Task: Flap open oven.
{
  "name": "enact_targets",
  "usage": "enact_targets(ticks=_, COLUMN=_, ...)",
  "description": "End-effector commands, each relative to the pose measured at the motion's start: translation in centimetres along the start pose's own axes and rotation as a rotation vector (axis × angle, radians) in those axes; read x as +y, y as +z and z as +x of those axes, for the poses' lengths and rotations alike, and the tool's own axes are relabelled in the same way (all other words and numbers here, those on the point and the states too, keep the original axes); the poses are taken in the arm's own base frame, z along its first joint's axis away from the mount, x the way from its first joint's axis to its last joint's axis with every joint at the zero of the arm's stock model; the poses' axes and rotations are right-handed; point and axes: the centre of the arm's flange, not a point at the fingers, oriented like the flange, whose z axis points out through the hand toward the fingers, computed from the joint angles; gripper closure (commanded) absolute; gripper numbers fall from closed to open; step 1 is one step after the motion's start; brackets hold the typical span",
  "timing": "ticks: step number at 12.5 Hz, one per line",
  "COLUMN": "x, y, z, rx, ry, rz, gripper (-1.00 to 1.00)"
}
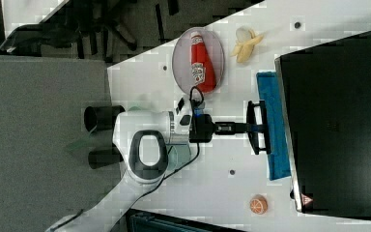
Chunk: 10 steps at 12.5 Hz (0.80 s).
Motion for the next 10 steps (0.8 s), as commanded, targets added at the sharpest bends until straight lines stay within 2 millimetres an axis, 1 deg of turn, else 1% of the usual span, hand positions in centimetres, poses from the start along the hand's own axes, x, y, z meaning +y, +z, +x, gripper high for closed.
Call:
enact_targets(ticks=1, x=-7.8, y=0.7, z=-0.2, rx=0.025, ry=0.055, rz=-0.087, gripper=0.65)
enact_targets(ticks=3, x=-11.0, y=1.8, z=-0.3, rx=0.051, ry=0.045, rz=-0.172, gripper=0.65)
enact_targets(ticks=5, x=-13.8, y=3.4, z=-0.7, rx=0.067, ry=0.001, rz=-0.235, gripper=0.65)
enact_targets(ticks=8, x=-16.5, y=5.8, z=-0.7, rx=0.057, ry=0.007, rz=-0.250, gripper=0.65)
enact_targets(ticks=10, x=-17.4, y=6.9, z=-0.4, rx=0.051, ry=0.007, rz=-0.256, gripper=0.65)
